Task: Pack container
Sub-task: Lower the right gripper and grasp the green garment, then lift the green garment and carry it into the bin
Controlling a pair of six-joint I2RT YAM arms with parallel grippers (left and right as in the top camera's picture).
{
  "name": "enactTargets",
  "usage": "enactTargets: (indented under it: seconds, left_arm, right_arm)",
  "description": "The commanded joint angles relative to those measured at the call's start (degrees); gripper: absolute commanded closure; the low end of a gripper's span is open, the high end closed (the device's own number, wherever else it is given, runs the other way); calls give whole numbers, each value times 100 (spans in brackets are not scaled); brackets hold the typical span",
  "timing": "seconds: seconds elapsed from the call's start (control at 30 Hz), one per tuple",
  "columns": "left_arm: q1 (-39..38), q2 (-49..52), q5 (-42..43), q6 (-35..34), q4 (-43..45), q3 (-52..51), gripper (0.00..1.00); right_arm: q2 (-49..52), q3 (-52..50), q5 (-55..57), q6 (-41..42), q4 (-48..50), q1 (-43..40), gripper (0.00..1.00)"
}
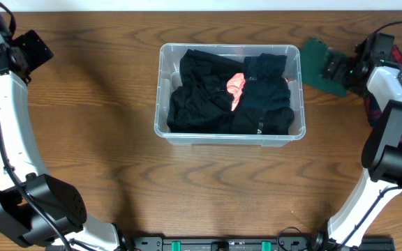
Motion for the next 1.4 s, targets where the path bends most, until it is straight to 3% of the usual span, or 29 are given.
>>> enactTargets:
  seconds: [0.0,0.3,0.4,0.73,1.0,1.37]
  left_arm:
    - [17,-20,-70,17,0,15,2]
    - [17,-20,-70,17,0,15,2]
    - [17,-20,-70,17,0,15,2]
    - [17,-20,-70,17,0,15,2]
    - [17,-20,-70,17,0,15,2]
    - [17,-20,-70,17,0,15,2]
  right_arm:
    - [236,-31,-68,90,157,-15,1]
    - [691,-31,-155,90,514,-11,1]
    - [693,-31,-164,90,483,-11,7]
    - [688,-28,-433,70,490,-17,54]
    - [437,20,-507,68,431,-26,99]
    - [-1425,22,-581,-413,-131,7,99]
